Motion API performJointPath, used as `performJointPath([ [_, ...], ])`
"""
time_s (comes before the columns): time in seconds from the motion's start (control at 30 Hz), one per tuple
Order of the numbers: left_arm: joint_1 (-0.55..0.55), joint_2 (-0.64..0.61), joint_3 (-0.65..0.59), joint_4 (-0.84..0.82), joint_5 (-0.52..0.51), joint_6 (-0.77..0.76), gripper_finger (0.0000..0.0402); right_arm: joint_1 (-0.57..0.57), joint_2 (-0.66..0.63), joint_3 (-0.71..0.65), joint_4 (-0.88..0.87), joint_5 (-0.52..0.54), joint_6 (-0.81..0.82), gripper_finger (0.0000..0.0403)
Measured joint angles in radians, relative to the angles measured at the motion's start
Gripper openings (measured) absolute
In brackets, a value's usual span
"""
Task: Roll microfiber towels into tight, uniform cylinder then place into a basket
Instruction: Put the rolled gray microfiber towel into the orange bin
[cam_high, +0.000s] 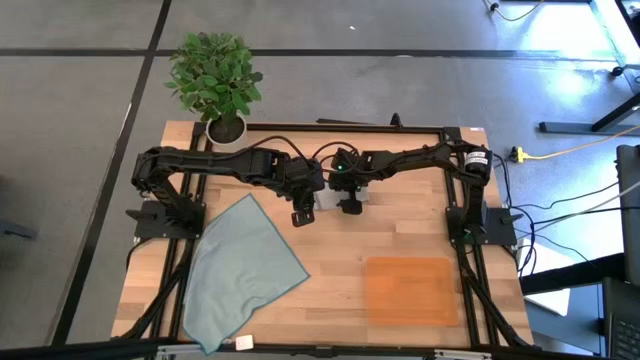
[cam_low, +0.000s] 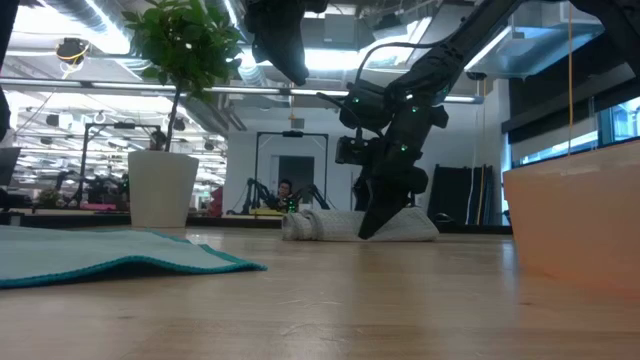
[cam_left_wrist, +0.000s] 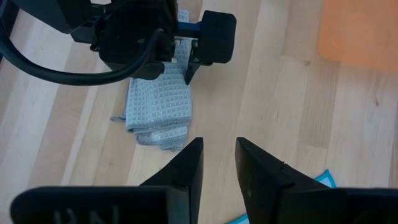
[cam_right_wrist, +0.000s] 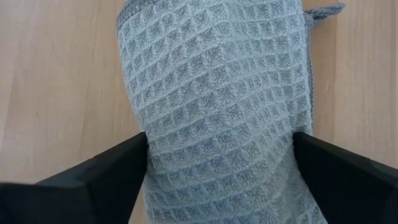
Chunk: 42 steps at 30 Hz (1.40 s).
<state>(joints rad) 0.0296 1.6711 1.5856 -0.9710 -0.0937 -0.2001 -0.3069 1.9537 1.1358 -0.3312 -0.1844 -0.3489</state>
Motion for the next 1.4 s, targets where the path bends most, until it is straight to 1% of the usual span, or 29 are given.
performJointPath([
  [0.13, 0.0, 0.0, 0.0, 0.0, 0.0, 0.0, 0.0084, 0.0, 0.0, 0.0, -0.002, -0.004, 0.0, 0.0353],
  [0.37, 0.0, 0.0, 0.0, 0.0, 0.0, 0.0, 0.0084, 0.001, 0.0, 0.0, -0.002, -0.006, 0.028, 0.0264],
  [0.53, 0.0, 0.0, 0.0, 0.0, 0.0, 0.0, 0.0084, 0.002, 0.0, 0.0, -0.003, -0.009, 0.03, 0.0208],
  [0.7, 0.0, 0.0, 0.0, 0.0, 0.0, 0.0, 0.0084, 0.002, -0.005, -0.001, -0.003, -0.013, 0.034, 0.0163],
  [0.87, 0.0, 0.0, 0.0, 0.0, 0.0, 0.0, 0.0084, 0.003, -0.045, -0.007, -0.037, -0.003, 0.037, 0.0122],
  [1.03, 0.0, 0.0, 0.0, 0.001, 0.0, 0.0, 0.0084, 0.003, -0.116, -0.005, -0.075, 0.005, 0.065, 0.01],
  [1.2, 0.0, 0.0, 0.0, 0.005, 0.0, 0.0, 0.0084, 0.003, -0.195, -0.005, -0.16, 0.016, 0.109, 0.0102],
  [1.4, 0.0, 0.0, 0.0, 0.007, 0.0, 0.0, 0.0084, 0.008, -0.327, -0.004, -0.319, 0.019, 0.186, 0.0103],
])
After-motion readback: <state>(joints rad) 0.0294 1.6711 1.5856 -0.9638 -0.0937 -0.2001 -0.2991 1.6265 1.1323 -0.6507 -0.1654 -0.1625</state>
